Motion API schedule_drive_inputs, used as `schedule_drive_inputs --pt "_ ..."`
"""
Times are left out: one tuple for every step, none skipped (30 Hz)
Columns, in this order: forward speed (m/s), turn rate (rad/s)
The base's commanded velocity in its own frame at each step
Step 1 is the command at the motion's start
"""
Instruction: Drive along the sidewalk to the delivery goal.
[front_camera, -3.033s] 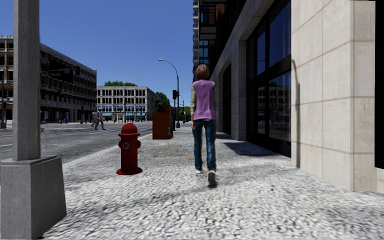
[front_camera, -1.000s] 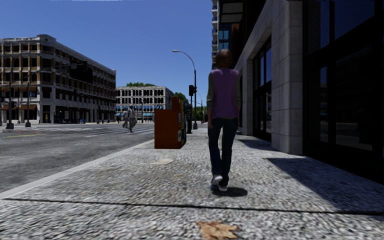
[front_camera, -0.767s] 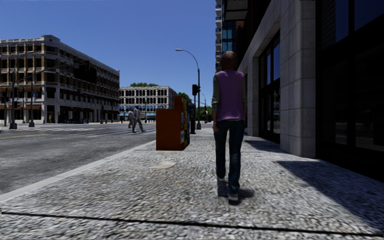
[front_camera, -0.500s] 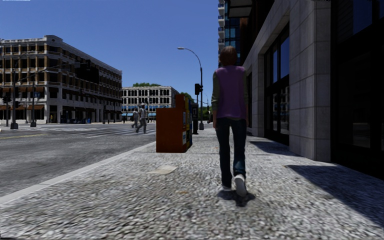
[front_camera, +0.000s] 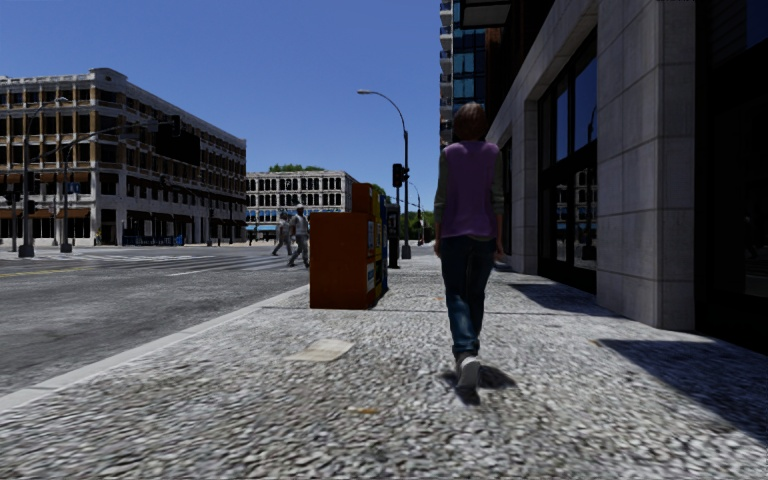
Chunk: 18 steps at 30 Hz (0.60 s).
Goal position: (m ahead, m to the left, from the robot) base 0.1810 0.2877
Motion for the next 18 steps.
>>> schedule_drive_inputs --pt "0.0 0.0" --pt "0.0 0.0" --pt "0.0 0.0" --pt "0.0 0.0" --pt "0.0 0.0" --pt "0.0 0.0" --pt "0.0 0.0" --pt "0.0 0.0" --pt "0.0 0.0" --pt "0.0 0.0" --pt "0.0 0.0" --pt "0.0 0.0" --pt "0.0 0.0" --pt "0.0 0.0" --pt "0.0 0.0" --pt "0.0 0.0" --pt "0.0 0.0" --pt "0.0 0.0"
